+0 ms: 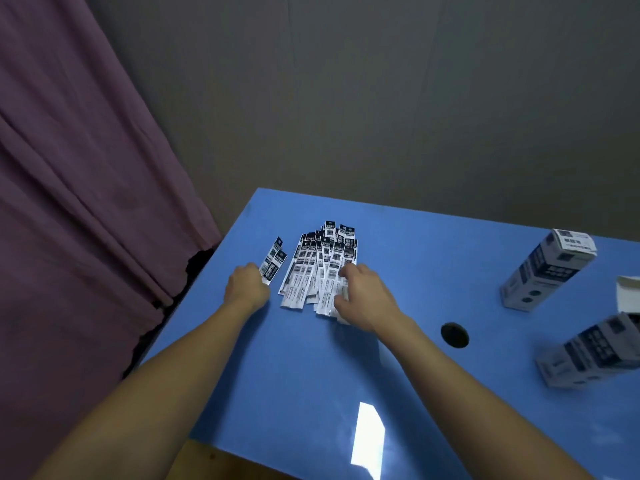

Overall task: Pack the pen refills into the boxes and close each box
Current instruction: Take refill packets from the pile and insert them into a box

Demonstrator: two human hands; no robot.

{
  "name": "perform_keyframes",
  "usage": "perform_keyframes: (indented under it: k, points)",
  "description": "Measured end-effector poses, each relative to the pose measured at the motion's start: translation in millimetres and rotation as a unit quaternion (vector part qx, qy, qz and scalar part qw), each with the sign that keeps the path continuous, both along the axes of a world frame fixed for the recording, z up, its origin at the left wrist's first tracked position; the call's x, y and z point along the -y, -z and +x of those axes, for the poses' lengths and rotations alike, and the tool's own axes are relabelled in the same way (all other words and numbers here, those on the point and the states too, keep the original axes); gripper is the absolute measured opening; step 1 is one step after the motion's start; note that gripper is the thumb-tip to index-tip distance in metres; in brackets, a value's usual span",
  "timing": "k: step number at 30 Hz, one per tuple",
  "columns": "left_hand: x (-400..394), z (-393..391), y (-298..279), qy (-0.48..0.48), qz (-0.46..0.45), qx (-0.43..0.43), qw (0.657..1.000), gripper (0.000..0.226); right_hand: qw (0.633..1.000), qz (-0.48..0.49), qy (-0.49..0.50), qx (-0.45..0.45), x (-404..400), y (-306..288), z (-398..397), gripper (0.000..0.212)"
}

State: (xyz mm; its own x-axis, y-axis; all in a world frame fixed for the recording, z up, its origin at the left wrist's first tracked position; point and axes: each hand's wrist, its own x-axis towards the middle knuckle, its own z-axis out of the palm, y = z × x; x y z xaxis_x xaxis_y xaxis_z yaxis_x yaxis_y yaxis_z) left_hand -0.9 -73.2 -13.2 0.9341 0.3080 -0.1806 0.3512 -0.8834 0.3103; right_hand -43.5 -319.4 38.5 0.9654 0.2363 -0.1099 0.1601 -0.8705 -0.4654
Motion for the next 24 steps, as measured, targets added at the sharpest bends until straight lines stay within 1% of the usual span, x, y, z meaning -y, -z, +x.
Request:
perform_keyframes:
  k: [4, 7, 12, 14, 17, 24]
  points:
    - [0.1, 2.1, -11.6, -0.018, -0.036, -0.019, 0.999, 0.009, 1.000, 0.007, 0.001, -0.001, -3.6, -0.4, -3.5, 0.051]
    - [0.3, 0.3, -17.0, -0.039, -0.069, -0.023, 0.997, 0.018, 1.000, 0.007, 0.003, -0.004, -1.9, -1.3, -5.5, 0.052]
    - [-1.0, -10.6, -29.6, -0.067, -0.117, -0.018, 0.991, 0.023, 1.000, 0.006, -0.003, -0.003, 7.6, -0.8, -9.0, 0.051]
    - [0.9, -17.4, -37.0, -0.068, -0.132, -0.005, 0.989, 0.021, 1.000, 0.005, -0.008, -0.003, 12.2, -1.2, -10.2, 0.051]
    - [6.1, -29.6, -48.7, -0.074, -0.147, 0.032, 0.986, 0.012, 1.000, 0.006, -0.021, -0.005, 18.7, -2.6, -11.7, 0.053]
    - [37.9, -63.8, -74.2, -0.095, -0.181, 0.101, 0.974, 0.013, 0.998, -0.006, -0.068, -0.011, 31.8, -2.9, -22.3, 0.052]
